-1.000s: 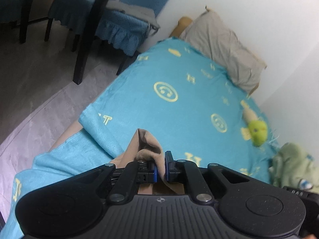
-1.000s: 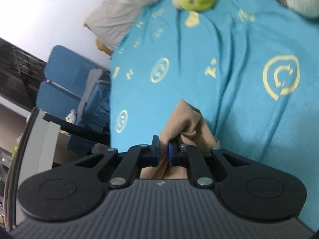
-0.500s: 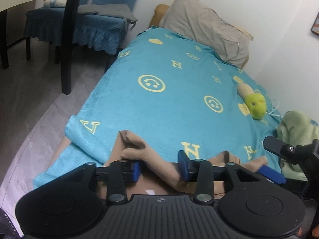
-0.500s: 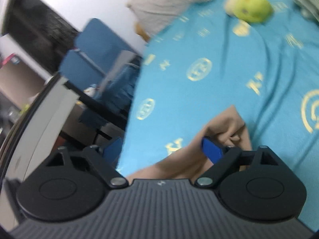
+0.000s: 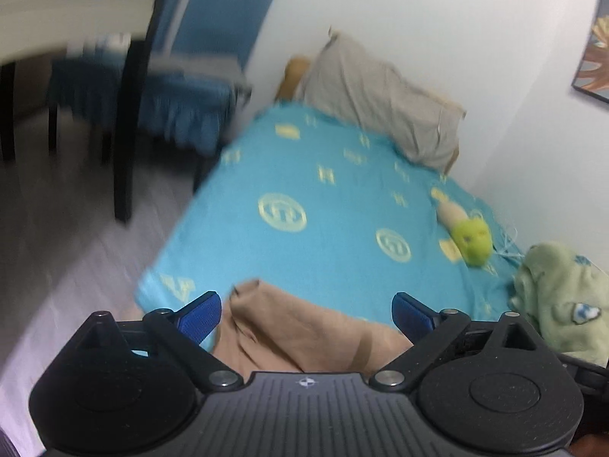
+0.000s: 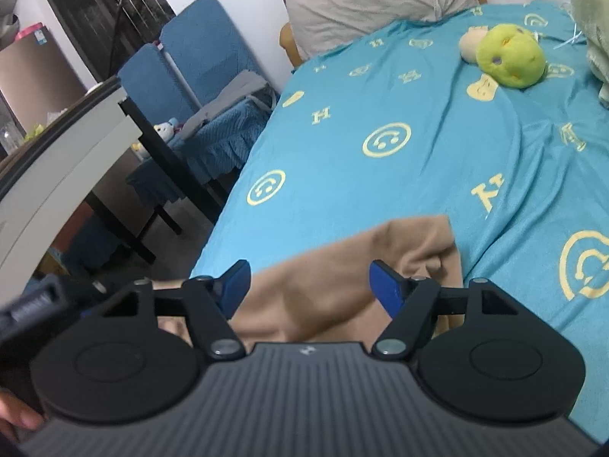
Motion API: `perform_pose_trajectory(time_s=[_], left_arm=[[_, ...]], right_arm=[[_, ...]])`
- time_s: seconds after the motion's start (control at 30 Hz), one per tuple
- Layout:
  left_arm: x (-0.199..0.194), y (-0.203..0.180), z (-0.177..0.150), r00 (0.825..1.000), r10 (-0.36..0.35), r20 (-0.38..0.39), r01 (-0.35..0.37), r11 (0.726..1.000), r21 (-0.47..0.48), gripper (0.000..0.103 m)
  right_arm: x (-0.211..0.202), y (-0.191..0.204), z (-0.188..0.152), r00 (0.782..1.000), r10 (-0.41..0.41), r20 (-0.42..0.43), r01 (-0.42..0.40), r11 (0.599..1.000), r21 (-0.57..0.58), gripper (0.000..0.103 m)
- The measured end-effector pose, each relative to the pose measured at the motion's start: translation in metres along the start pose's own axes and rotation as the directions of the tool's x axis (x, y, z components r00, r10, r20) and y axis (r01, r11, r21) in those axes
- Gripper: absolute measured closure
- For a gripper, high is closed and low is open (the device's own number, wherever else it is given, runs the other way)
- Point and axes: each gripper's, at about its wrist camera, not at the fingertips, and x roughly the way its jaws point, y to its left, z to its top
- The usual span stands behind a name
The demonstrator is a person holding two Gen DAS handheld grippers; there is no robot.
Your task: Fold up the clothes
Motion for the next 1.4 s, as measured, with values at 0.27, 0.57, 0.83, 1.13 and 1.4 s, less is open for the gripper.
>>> perform_pose_trajectory(time_s=[0.27,0.57,0.83,1.13,1.4], left_arm=[[0.046,-0.025,-0.020,0.993,0.045,-0.113,-0.026,0.986,0.164,0.005],[0.040,-0.031,-0.032,0.981,0.097,-0.167,-0.062,0.977,0.203,0.007],[-0.014,-0.051,-0.058,0.977,0.095,-0.190,-0.053,0.975,0.218,0.007],[-0.038,-0.046,-0.072,0.963,0.122,-0.240,-0.083,0.983,0.165,0.007],[-0.084,-0.028,-0.094,0.942,-0.133,-0.309,0.077,0.979,-0.188,0.004]], right_arm=[[0.035,0.000,-0.002,0.996,-0.074,-0.043,0.070,0.994,-0.086,0.046],[0.020,0.010,-0.005,0.995,-0.102,-0.024,0.098,0.989,-0.114,0.045],[-0.039,0.020,-0.036,0.988,-0.153,0.006,0.153,0.986,-0.072,0.045],[-0.021,0.008,-0.056,0.975,-0.202,-0.092,0.195,0.978,-0.072,0.046],[-0.026,-0.003,-0.055,0.982,-0.159,-0.100,0.161,0.987,0.015,0.047]])
